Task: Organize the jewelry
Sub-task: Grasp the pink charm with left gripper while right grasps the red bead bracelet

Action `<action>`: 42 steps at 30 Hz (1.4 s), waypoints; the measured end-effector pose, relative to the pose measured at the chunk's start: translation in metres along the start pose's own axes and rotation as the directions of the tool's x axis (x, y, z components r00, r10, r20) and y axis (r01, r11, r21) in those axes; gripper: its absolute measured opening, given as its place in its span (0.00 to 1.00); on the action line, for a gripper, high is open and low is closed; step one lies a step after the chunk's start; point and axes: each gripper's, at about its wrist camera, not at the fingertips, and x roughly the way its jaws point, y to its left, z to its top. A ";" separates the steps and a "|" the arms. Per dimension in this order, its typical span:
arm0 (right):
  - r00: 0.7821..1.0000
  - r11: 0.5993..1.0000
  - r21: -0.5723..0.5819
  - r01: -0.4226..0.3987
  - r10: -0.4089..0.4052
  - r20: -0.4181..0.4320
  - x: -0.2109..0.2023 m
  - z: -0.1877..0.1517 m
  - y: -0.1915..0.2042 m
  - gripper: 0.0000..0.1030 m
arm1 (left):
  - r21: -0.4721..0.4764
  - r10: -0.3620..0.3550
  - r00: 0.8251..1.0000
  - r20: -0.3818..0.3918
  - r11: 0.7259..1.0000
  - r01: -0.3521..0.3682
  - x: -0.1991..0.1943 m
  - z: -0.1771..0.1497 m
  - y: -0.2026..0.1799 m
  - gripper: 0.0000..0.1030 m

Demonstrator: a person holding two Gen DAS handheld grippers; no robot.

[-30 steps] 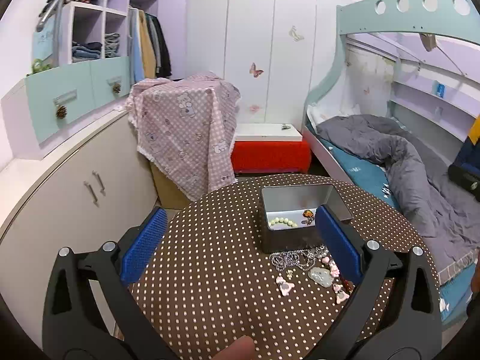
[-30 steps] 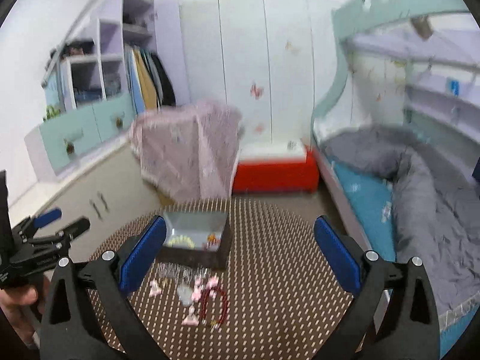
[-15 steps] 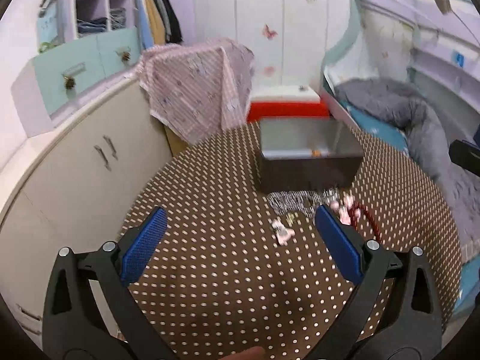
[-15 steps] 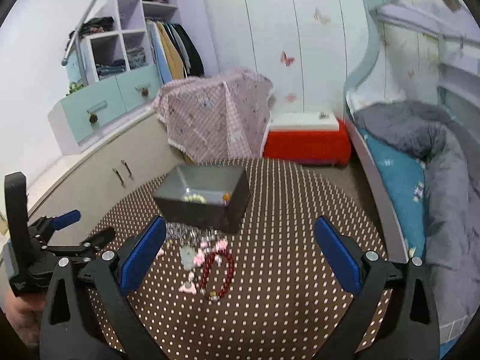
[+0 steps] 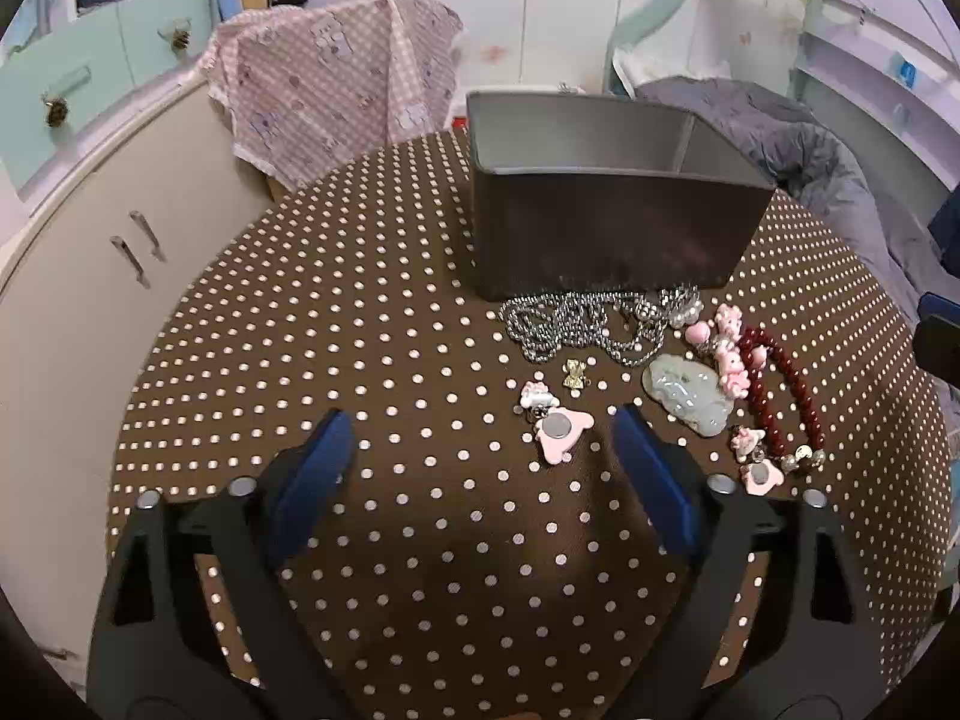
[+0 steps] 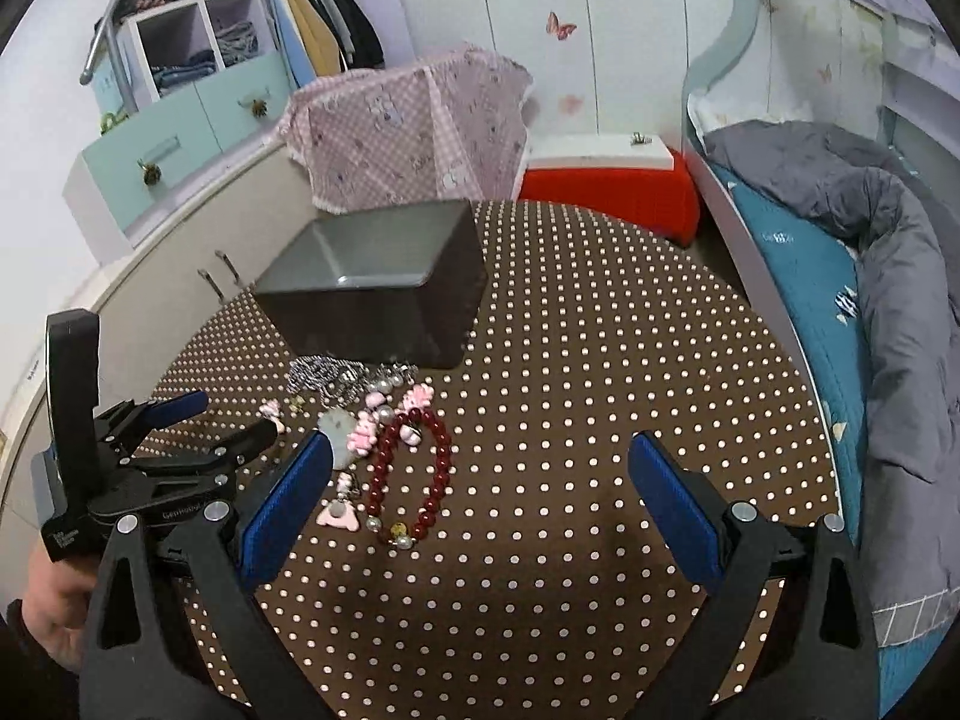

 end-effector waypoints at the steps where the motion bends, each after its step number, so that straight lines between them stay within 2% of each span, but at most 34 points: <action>1: 1.000 1.000 0.000 0.003 -0.003 -0.009 0.003 0.000 -0.001 0.90 | 0.008 -0.007 1.000 -0.009 1.000 0.007 0.003 0.001 0.000 0.74; 2: 1.000 1.000 0.000 0.003 -0.003 -0.019 0.006 -0.001 -0.003 0.87 | 0.012 -0.013 1.000 -0.016 1.000 0.013 0.005 0.002 0.000 0.70; 3: 1.000 1.000 -0.004 0.006 -0.006 -0.028 0.009 -0.001 -0.003 0.84 | 0.017 -0.028 0.999 -0.028 0.999 0.028 0.007 0.002 0.000 0.62; 5: 0.999 1.000 -0.014 0.016 -0.017 -0.048 0.014 -0.001 -0.003 0.72 | 0.026 -0.039 0.999 -0.024 0.999 0.040 0.008 0.004 -0.002 0.55; 7: 0.997 0.999 -0.029 0.028 -0.030 -0.067 0.020 -0.002 -0.003 0.66 | 0.049 -0.063 0.998 -0.024 0.997 0.064 0.008 0.006 -0.005 0.32; 9: 0.996 0.999 -0.037 0.023 -0.026 -0.085 0.026 -0.004 -0.004 0.62 | 0.067 -0.082 0.996 -0.023 0.994 0.084 0.008 0.007 -0.008 0.25; 12: 0.994 0.998 -0.068 0.019 -0.026 -0.108 0.033 -0.005 0.001 0.57 | 0.068 -0.105 0.994 -0.014 0.992 0.106 0.008 0.006 -0.010 0.24; 15: 0.990 0.995 -0.104 0.013 -0.028 -0.142 0.044 -0.008 0.008 0.46 | 0.058 -0.126 0.992 -0.014 0.990 0.126 0.008 0.005 -0.005 0.21; 17: 0.985 0.991 -0.133 0.012 -0.034 -0.170 0.053 -0.012 0.014 0.34 | 0.055 -0.132 0.991 -0.012 0.990 0.132 0.008 0.006 -0.006 0.20; 21: 0.985 0.980 -0.195 0.036 -0.068 -0.161 0.053 -0.017 0.025 0.06 | 0.044 -0.139 0.990 -0.006 0.989 0.139 0.003 0.001 -0.004 0.20; 27: 0.988 0.981 -0.193 0.024 -0.053 -0.145 0.044 -0.015 0.028 0.06 | 0.028 -0.146 0.989 0.008 0.989 0.146 -0.003 -0.002 0.000 0.20; 32: 0.995 0.983 -0.183 -0.020 0.001 -0.104 0.020 0.005 0.025 0.06 | 0.026 -0.147 0.988 0.040 0.989 0.146 -0.016 0.002 0.003 0.20; 42: 0.999 0.979 -0.199 -0.049 0.047 -0.016 -0.020 0.030 0.030 0.06 | 0.033 -0.140 0.983 0.119 0.990 0.137 -0.051 0.013 0.012 0.20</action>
